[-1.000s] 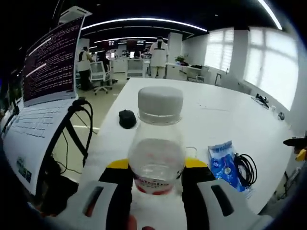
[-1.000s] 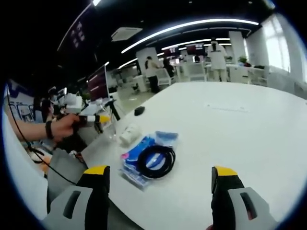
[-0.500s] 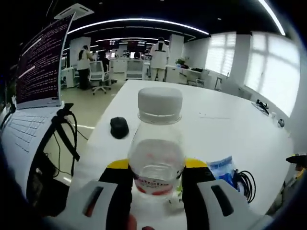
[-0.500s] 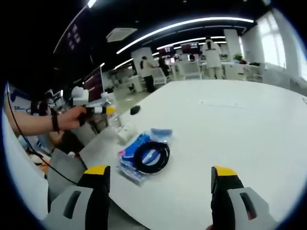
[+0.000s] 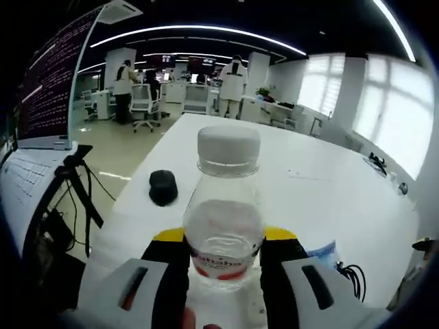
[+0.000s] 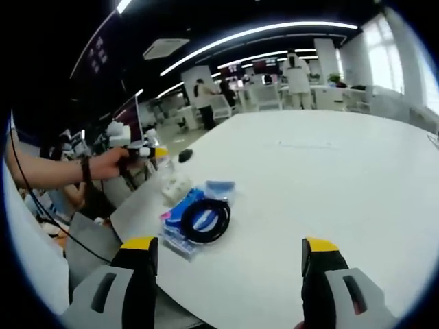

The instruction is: Arrange the tabletop items into an orderly group along one side of the table until the central work area is clear of visible clutter.

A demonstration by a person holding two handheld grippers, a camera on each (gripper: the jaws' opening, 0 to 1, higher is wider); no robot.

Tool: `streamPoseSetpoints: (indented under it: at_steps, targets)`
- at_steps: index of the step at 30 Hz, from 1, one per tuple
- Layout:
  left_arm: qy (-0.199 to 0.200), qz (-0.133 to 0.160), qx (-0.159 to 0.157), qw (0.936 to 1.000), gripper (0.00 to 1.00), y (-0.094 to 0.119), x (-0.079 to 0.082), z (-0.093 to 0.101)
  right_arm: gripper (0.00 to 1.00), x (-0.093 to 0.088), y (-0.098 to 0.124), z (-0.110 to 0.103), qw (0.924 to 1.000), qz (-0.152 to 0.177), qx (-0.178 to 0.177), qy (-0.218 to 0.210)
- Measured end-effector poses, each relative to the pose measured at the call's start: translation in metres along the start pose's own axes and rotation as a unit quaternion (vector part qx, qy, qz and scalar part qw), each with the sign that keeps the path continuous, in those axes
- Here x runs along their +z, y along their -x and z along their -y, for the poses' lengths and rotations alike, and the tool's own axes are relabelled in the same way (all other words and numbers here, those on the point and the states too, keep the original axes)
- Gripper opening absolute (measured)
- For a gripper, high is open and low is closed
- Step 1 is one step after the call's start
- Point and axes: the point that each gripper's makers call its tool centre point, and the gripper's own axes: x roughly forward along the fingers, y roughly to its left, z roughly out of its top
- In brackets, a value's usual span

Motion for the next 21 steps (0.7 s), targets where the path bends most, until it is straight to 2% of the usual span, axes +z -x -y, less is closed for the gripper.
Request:
streamPoseSetpoints:
  at_steps: [7,10,13,21]
  targets:
    - [0.012,0.003,0.005,0.9999,0.39,-0.02,0.001,0.0,0.88,-0.002,0.001,0.005,1.0,-0.005,-0.003,-0.005]
    - [0.012,0.002,0.008,0.9999,0.39,-0.025,-0.001,0.007,0.88,-0.005,0.002,0.007,0.9999,-0.008,-0.006,-0.008]
    - [0.007,-0.001,0.008,0.9999,0.39,-0.037,-0.002,0.009,0.88,-0.008,0.003,0.01,0.9998,-0.01,-0.008,-0.012]
    - [-0.012,-0.011,0.016,0.9997,0.39,-0.047,-0.013,0.023,0.88,-0.012,0.005,0.015,0.9996,-0.015,-0.014,-0.021]
